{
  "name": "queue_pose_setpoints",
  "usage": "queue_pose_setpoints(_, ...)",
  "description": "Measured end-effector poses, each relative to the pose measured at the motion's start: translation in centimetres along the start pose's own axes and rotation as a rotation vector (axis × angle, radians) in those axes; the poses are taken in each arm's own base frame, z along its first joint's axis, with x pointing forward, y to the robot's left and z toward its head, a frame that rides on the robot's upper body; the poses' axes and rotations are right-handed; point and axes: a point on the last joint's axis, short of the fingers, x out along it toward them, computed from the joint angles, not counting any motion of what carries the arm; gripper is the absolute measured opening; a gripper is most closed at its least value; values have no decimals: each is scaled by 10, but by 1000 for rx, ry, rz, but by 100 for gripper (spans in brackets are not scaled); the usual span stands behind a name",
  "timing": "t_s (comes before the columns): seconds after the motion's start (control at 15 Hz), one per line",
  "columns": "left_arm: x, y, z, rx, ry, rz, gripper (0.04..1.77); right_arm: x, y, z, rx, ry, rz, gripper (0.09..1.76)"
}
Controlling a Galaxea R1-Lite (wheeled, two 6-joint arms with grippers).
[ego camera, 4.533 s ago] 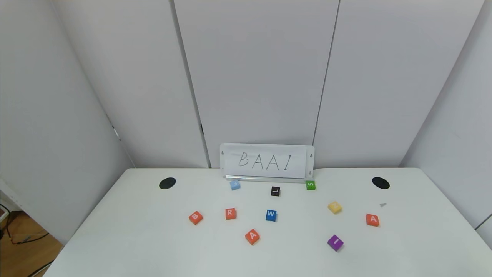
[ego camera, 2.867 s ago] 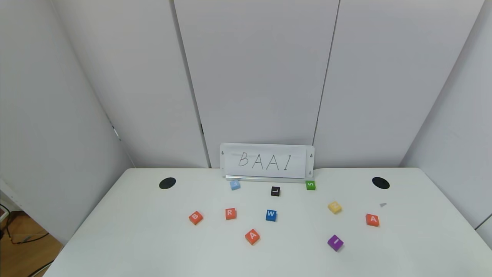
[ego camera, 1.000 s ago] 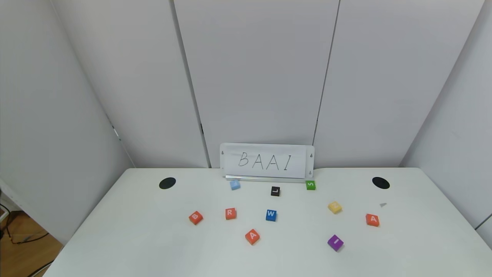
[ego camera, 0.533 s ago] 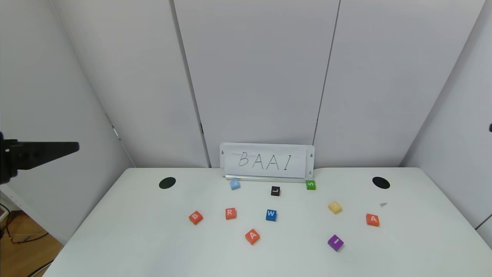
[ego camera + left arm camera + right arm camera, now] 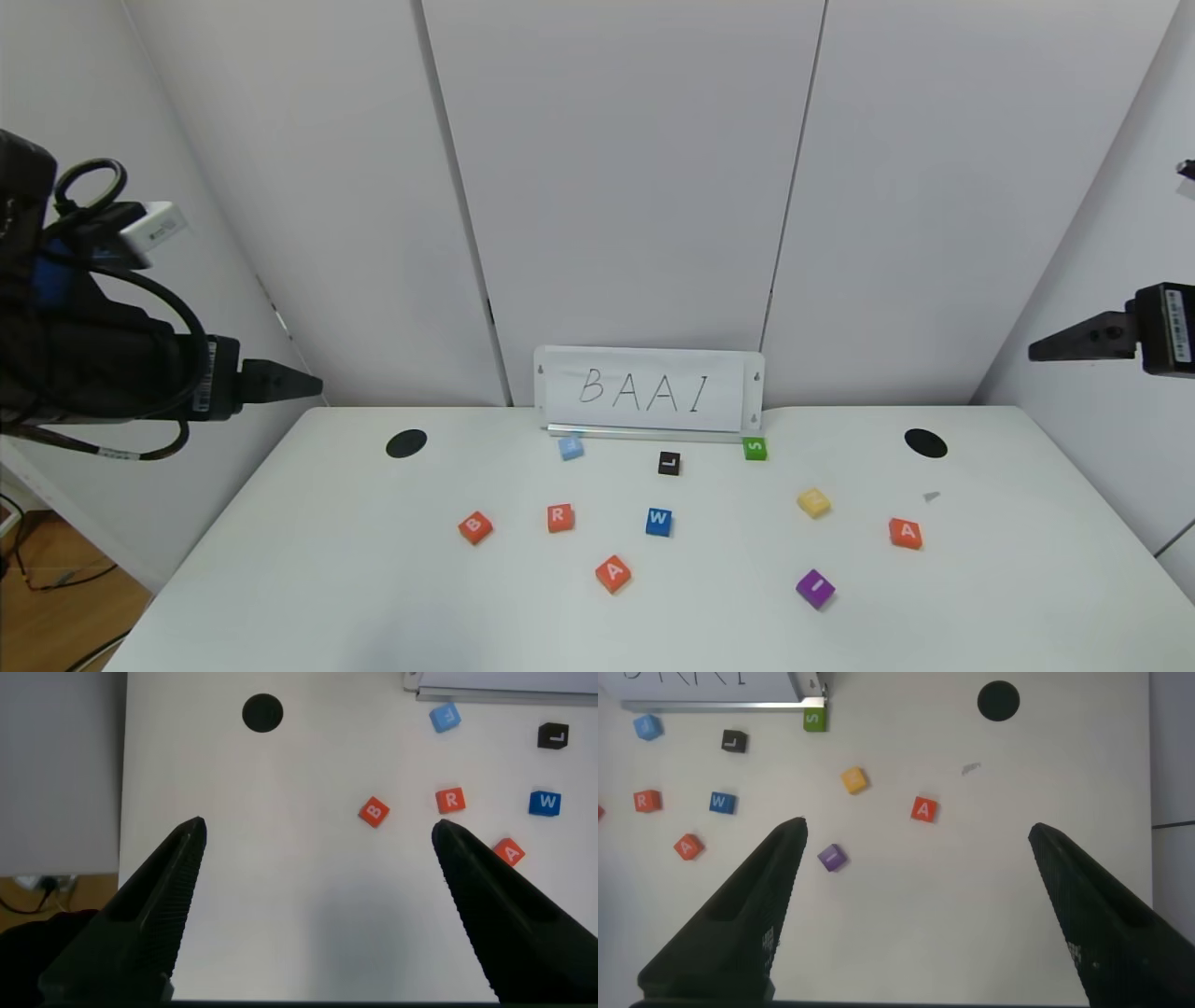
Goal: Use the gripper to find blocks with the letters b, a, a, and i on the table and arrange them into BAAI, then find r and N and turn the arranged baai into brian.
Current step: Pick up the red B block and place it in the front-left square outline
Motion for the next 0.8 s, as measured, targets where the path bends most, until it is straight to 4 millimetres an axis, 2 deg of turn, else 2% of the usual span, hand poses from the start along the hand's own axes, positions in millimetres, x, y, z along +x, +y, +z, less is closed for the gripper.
queue_pose_setpoints(0.4,32,0,-5,-4,92,-10,172,41,8,-3,14,116,17,171)
queue_pose_setpoints(0.8,40,0,-9,-1,120,-15,172,51,14,-6,-1,153,52,171)
